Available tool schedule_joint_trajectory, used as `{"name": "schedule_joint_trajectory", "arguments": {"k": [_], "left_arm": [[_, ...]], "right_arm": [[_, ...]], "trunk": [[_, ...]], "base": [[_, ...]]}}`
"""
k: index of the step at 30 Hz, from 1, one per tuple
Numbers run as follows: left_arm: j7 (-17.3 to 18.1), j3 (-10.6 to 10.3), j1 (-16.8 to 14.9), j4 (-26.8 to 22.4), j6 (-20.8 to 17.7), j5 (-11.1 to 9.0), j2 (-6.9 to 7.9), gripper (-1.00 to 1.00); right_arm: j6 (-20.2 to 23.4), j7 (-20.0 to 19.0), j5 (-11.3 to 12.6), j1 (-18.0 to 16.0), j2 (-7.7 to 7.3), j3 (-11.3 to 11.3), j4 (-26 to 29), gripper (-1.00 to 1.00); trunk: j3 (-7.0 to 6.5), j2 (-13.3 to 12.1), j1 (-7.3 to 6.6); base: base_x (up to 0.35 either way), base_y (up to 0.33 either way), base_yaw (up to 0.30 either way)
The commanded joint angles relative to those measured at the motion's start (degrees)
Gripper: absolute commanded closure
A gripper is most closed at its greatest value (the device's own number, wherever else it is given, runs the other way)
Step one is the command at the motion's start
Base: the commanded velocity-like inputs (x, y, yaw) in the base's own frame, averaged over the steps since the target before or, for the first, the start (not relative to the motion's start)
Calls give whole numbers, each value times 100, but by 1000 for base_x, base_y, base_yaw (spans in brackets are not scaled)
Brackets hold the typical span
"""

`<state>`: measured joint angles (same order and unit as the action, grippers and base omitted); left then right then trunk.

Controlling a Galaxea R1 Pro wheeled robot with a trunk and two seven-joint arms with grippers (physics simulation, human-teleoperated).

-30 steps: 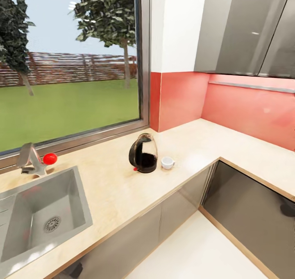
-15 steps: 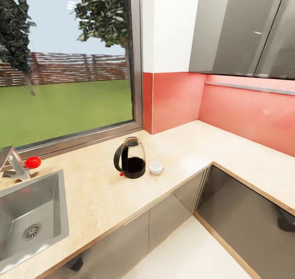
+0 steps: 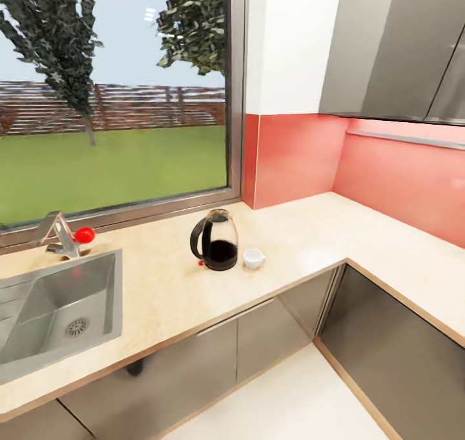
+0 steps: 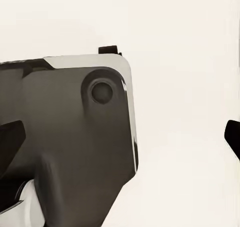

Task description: Set up a coffee station on the kitchen countertop: keep the coffee maker on the countertop, move the bottle of coffee from the kitchen shelf to the counter next to the coffee maker, place a paper coffee filter on top of the coffee maker, put the saucer next to the coffee maker with the coffee cup on the saucer, and place the electric kettle next to the coffee maker.

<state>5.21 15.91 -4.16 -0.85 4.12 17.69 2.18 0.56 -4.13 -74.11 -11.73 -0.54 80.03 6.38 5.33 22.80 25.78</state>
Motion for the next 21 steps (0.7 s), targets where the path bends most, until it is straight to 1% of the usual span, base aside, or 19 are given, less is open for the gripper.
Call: {"name": "schedule_joint_trajectory", "arguments": {"k": [1, 9, 21], "left_arm": [[15, 51, -6, 5, 18, 53, 2, -100], [15, 78, -6, 4, 19, 42, 2, -100], [15, 87, -6, -3, 27, 33, 17, -100]], "right_arm": [[6, -37, -42, -5, 2, 48, 12, -100], [6, -29, -42, -5, 2, 48, 12, -100], [15, -26, -53, -5, 4, 36, 6, -100]], "trunk": [[12, 12, 0], [12, 12, 0], [16, 12, 0]], "base": [[-273, -187, 278], [-261, -158, 278], [-22, -6, 278]]}}
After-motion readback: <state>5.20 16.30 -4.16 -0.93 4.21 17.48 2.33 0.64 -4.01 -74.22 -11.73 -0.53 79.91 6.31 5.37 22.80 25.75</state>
